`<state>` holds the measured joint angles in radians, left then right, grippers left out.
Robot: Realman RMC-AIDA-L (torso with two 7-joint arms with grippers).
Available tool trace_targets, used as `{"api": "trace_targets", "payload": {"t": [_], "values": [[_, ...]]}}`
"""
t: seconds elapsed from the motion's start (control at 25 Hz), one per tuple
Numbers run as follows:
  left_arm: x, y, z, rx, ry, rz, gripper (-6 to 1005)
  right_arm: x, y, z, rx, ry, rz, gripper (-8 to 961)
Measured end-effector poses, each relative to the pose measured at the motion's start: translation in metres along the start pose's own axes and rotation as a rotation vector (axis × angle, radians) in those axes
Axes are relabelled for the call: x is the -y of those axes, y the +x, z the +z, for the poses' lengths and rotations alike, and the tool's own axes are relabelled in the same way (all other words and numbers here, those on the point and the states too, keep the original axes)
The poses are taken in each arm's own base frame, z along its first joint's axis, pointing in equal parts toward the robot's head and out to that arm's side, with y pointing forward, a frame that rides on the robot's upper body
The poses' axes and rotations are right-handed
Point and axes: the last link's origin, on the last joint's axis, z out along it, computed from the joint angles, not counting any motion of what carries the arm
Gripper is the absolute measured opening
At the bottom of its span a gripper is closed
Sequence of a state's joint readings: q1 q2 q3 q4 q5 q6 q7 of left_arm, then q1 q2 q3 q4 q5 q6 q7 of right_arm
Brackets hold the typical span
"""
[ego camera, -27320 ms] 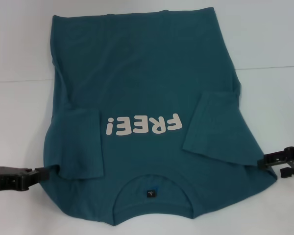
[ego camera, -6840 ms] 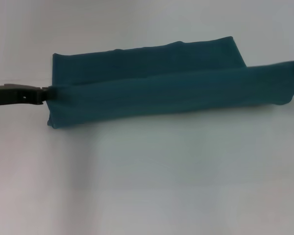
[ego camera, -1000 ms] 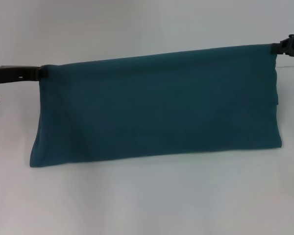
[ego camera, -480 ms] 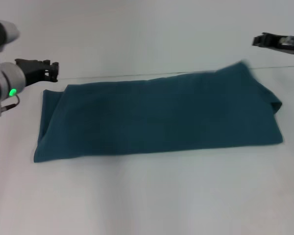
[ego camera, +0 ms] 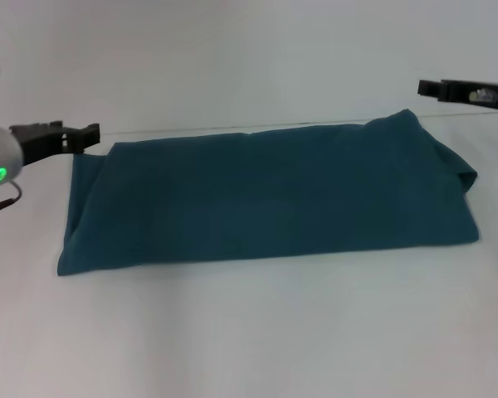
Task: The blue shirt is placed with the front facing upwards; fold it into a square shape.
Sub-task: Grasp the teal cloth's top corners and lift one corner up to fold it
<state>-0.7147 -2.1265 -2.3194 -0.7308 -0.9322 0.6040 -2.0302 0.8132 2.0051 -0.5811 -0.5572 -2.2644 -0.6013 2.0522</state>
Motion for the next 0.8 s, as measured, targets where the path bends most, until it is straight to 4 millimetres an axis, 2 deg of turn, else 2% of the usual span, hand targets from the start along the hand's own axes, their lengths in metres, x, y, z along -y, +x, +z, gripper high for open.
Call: {"api": "trace_targets", "payload": {"t": [0.24,0.44,0.6,0.8], "values": [[0.021,-0.019,-0.025,0.128,-0.096,-0.246,683,0.009,0.025,-0.018,0.012,-0.030,0.079,632],[0.026,-0.030,-0.029,0.226,-0.099,-0.261,867,0.006,0.034,-0.022,-0.018,-0.096,0.101,699],[0.022,-0.040,-0.026,0.311,-0.089,-0.244,875,0.002,0.037,-0.024,-0.033,-0.122,0.103,696],[0.021,-0.044,-0.025,0.331,-0.075,-0.228,884,-0.001,0.040,-0.024,-0.044,-0.142,0.102,694]]}}
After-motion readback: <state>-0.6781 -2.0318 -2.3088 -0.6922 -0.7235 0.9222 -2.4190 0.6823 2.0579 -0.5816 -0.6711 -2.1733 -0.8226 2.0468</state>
